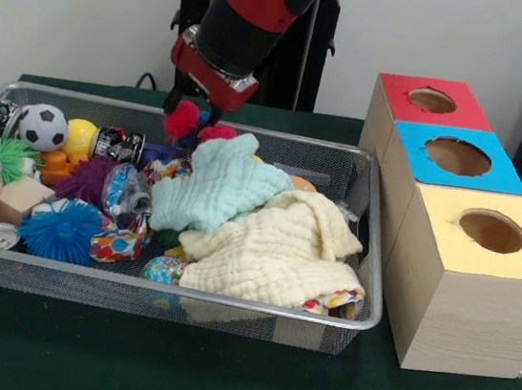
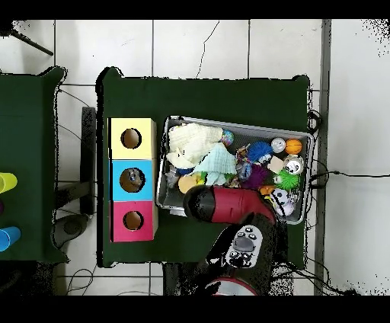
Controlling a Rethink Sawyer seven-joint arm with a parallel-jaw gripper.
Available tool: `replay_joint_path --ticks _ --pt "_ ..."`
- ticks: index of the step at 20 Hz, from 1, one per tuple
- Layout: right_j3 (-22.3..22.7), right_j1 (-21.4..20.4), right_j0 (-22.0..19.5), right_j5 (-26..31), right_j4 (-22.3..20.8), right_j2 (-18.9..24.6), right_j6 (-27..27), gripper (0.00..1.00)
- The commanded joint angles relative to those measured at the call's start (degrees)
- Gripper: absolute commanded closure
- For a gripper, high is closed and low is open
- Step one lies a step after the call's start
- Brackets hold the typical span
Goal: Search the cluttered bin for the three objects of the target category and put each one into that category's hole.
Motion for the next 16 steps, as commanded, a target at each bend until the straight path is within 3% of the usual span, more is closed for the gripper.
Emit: replay_joint_path --ticks 1,2,6,12,16 --pt "-2.14 -0.40 -3.66 -0.58 -2.45 5.62 -1.16 0.00" --pt "-1.25 -0.30 -5.58 -3.89 -1.58 8.04 -0.71 0.00" --pt "-1.27 0.19 -7.07 -7.97 -1.27 10.24 0.41 0.00" --pt "-3.54 1.97 -2.73 -13.44 -1.36 5.02 5.60 0.00" --pt "-1.02 0.96 -4.41 -18.44 0.44 7.19 6.99 0.00"
